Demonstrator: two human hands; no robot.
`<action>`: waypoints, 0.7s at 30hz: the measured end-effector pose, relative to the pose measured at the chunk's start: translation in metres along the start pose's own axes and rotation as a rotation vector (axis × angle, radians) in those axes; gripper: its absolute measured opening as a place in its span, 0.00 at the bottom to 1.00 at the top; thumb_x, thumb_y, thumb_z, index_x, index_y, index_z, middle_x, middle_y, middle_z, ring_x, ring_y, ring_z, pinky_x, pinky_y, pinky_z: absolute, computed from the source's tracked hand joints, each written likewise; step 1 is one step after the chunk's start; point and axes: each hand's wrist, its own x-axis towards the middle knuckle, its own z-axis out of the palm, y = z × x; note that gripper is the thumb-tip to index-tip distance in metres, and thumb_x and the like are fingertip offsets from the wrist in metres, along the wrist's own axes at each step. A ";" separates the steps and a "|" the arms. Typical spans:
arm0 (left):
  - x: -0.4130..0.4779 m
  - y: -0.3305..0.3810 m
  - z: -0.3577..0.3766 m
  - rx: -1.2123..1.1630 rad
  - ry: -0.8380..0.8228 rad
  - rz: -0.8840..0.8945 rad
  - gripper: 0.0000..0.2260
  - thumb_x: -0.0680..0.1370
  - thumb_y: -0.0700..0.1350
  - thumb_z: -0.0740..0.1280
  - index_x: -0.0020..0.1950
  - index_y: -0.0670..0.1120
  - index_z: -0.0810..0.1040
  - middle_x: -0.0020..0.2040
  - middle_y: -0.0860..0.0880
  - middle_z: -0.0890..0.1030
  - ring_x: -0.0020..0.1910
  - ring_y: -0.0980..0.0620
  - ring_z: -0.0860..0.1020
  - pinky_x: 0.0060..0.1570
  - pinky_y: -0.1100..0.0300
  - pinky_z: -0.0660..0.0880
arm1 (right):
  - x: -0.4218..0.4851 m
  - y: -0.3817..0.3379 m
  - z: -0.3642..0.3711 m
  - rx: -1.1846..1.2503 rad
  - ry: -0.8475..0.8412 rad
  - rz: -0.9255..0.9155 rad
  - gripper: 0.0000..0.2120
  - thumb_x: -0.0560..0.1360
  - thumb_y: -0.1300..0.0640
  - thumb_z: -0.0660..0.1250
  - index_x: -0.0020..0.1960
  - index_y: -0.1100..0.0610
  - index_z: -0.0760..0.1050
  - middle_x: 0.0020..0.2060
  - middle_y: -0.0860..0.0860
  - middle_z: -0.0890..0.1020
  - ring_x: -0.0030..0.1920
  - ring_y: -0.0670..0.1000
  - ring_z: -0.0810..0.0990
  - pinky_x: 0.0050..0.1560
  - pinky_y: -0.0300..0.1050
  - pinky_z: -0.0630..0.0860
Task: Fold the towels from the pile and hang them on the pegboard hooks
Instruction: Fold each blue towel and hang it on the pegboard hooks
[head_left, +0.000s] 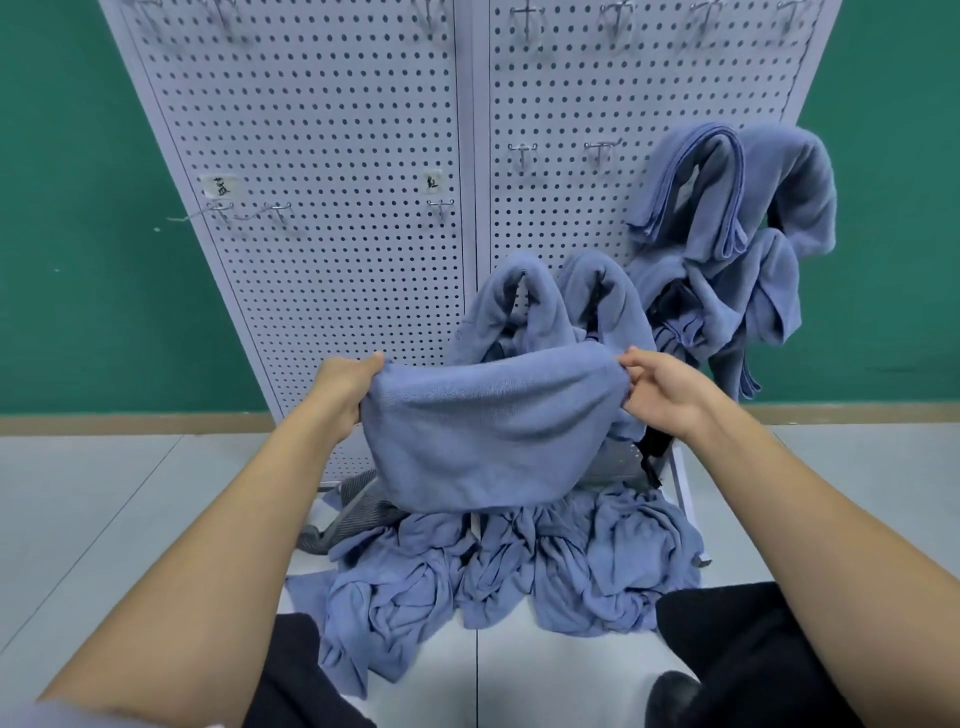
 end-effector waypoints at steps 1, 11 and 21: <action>0.000 -0.002 -0.001 0.013 -0.017 -0.011 0.11 0.80 0.46 0.64 0.53 0.40 0.79 0.49 0.43 0.80 0.43 0.48 0.77 0.41 0.56 0.76 | 0.000 0.000 -0.002 -0.004 0.000 0.012 0.11 0.79 0.68 0.56 0.47 0.53 0.67 0.36 0.52 0.72 0.31 0.47 0.68 0.32 0.38 0.71; -0.007 -0.003 -0.012 -0.250 -0.251 -0.216 0.17 0.80 0.36 0.58 0.34 0.40 0.78 0.22 0.50 0.73 0.21 0.56 0.71 0.22 0.67 0.71 | -0.004 0.003 0.003 -0.137 0.068 -0.027 0.05 0.79 0.58 0.63 0.50 0.55 0.78 0.34 0.47 0.84 0.34 0.44 0.82 0.36 0.36 0.79; -0.013 0.000 -0.011 -0.389 -0.365 -0.286 0.10 0.79 0.49 0.63 0.44 0.43 0.75 0.39 0.48 0.78 0.39 0.50 0.77 0.33 0.60 0.79 | -0.003 0.003 0.001 -0.189 0.149 -0.024 0.07 0.78 0.60 0.65 0.54 0.56 0.79 0.29 0.47 0.82 0.35 0.46 0.79 0.35 0.39 0.78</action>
